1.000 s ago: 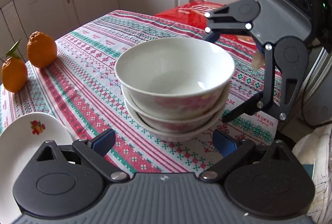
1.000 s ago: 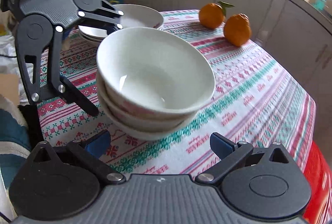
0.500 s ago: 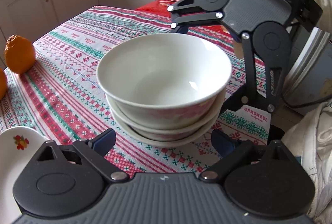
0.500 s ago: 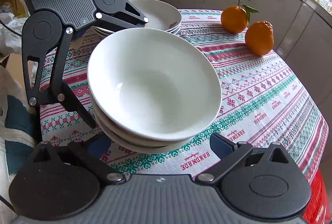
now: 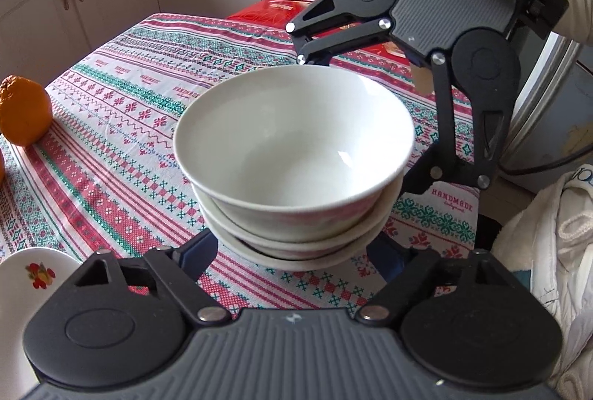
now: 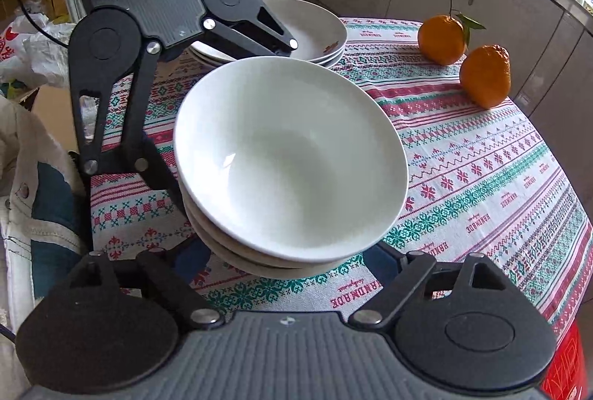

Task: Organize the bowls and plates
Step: 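Lift the bowl stack with both grippers and carry it over the plate stack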

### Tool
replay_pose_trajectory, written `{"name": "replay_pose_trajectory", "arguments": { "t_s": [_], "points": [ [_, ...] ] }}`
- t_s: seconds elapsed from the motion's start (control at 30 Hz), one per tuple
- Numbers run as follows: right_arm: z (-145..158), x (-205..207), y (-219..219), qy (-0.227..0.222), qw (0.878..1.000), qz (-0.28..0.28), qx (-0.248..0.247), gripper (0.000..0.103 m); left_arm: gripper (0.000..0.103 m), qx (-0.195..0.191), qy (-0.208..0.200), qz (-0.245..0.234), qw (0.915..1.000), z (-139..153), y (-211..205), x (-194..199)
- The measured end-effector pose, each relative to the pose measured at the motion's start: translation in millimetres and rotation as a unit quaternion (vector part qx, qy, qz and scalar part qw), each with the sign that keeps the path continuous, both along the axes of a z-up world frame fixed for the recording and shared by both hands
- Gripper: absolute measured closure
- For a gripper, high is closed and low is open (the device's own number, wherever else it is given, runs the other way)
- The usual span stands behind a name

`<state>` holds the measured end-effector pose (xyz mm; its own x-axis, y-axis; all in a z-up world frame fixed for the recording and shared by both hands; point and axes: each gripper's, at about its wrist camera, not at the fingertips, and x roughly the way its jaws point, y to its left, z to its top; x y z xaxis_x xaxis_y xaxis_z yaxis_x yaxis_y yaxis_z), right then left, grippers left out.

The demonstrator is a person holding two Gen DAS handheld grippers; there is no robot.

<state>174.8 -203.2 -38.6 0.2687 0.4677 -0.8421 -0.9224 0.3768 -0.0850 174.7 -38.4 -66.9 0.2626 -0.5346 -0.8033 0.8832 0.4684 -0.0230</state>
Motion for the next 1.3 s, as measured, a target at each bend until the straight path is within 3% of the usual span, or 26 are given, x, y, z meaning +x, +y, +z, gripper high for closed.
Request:
{"name": "replay_pose_trajectory", "arguments": {
  "t_s": [0.47, 1.3],
  "points": [
    [-3.7, 2.9, 1.3, 0.02, 1.0, 0.004, 0.009, 0.014, 0.02, -0.002, 0.019, -0.019, 0.9996, 3.4, 0.7, 8.4],
    [-4.0, 1.8, 2.2, 0.022, 1.0, -0.005, 0.012, 0.013, 0.017, 0.003, 0.005, -0.041, 0.9991, 5.6, -1.4, 8.3]
  ]
}}
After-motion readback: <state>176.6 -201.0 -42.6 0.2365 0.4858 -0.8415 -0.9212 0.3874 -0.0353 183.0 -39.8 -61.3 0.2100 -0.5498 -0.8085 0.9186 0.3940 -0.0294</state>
